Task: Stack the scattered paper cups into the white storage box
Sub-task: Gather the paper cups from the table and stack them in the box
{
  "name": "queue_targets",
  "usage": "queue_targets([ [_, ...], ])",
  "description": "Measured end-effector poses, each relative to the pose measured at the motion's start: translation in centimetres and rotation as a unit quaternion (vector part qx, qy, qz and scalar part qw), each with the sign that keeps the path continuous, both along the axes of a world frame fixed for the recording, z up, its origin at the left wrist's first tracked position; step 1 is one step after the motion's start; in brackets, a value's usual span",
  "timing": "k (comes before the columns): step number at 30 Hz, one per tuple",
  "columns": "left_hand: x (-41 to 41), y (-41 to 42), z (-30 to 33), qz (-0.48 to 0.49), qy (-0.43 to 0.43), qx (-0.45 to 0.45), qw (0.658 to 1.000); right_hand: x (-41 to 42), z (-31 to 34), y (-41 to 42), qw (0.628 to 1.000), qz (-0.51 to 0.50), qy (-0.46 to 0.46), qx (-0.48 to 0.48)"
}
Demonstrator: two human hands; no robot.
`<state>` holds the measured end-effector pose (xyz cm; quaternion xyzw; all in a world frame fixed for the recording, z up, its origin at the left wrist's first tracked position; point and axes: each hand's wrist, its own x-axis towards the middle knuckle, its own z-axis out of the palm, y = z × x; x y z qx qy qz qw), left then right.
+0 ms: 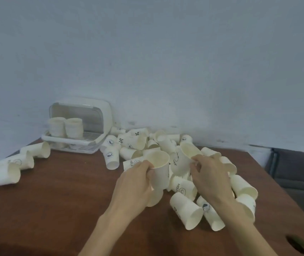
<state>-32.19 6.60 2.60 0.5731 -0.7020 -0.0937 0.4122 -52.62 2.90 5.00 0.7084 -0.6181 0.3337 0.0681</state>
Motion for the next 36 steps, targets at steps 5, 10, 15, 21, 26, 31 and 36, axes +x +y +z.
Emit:
queue_targets([
  [5, 3.0, -1.1, -1.4, 0.017, 0.004, -0.002, 1.0, 3.9, -1.0, -1.2, 1.0, 0.027, 0.001, 0.0],
  [10, 6.0, -2.5, -2.4, 0.016, 0.017, -0.005, 1.0, 7.7, -1.6, -2.3, 0.999, 0.033, 0.007, 0.008],
  [15, 9.7, -3.9, -2.8, 0.02, 0.016, -0.002, 1.0, 11.6, -1.9, -3.3, 0.999, 0.032, -0.01, 0.01],
  [21, 14.9, -5.4, -2.5, 0.023, 0.02, -0.005, 1.0, 16.5, -2.0, -4.5, 0.999, 0.025, -0.013, 0.016],
  [26, 19.1, -6.7, -2.5, 0.022, 0.013, -0.014, 1.0, 20.5, -2.3, -5.4, 1.0, 0.019, -0.014, 0.019],
  [31, 23.0, -7.3, -2.5, 0.025, 0.012, -0.014, 1.0, 24.1, -2.9, -5.9, 0.999, 0.011, -0.018, 0.029],
  [36, 26.7, -8.2, -2.7, 0.029, 0.012, -0.011, 0.999, 27.3, -3.3, -6.4, 0.999, 0.001, -0.017, 0.029],
])
